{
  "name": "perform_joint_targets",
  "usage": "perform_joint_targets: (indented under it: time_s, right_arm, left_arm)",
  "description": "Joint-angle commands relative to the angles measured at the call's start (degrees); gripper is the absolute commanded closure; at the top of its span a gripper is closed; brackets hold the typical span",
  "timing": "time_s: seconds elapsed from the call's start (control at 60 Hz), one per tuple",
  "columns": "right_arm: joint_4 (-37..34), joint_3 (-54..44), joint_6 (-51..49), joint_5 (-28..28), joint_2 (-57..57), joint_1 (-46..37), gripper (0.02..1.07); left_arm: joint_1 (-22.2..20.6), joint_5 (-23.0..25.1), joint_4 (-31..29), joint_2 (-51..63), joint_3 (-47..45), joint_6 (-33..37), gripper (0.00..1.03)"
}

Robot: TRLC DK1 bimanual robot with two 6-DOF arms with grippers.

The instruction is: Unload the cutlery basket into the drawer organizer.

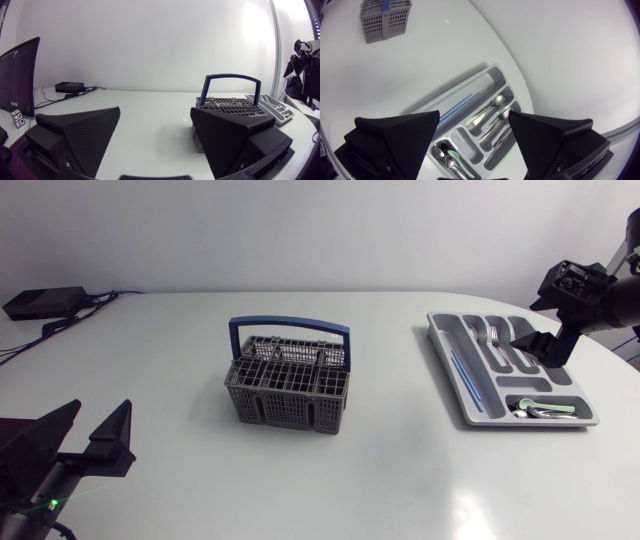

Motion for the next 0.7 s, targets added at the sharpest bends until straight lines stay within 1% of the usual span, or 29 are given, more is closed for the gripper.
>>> perform_joint_targets:
  time_s: [0.0,0.1,0.233,0.4,0.5,0.583,0.683]
  right_arm:
    - [1.65,-3.77,7.2,-1.17,-1.92,-0.33,0.06]
    - [4.47,-7.29,12.74,-3.1,-4.38,-0.33,0.06]
    - [11.23,-12.47,19.95,-3.98,-8.42,-0.24,0.06]
    - [17.39,-18.63,27.42,-3.63,-13.43,0.02,0.06]
    - [20.37,-22.32,30.58,-1.96,-16.33,1.34,0.06]
    - [24.42,-25.92,33.83,-1.17,-18.53,2.13,0.06]
    - [28.55,-29.96,35.85,2.08,-21.25,3.63,0.06]
  left_arm:
    - [0.43,0.4,0.95,-0.36,-1.32,1.21,0.05]
    - [0.43,0.4,0.95,-0.36,-1.32,1.21,0.05]
    - [0.43,0.4,0.95,-0.36,-1.32,1.21,0.05]
    - [0.43,0.4,0.95,-0.36,-1.32,1.21,0.05]
    - [0.43,0.4,0.95,-0.36,-1.32,1.21,0.05]
    - [0.43,0.4,0.95,-0.36,-1.32,1.21,0.05]
    - [0.43,0.4,0.95,-0.36,-1.32,1.21,0.05]
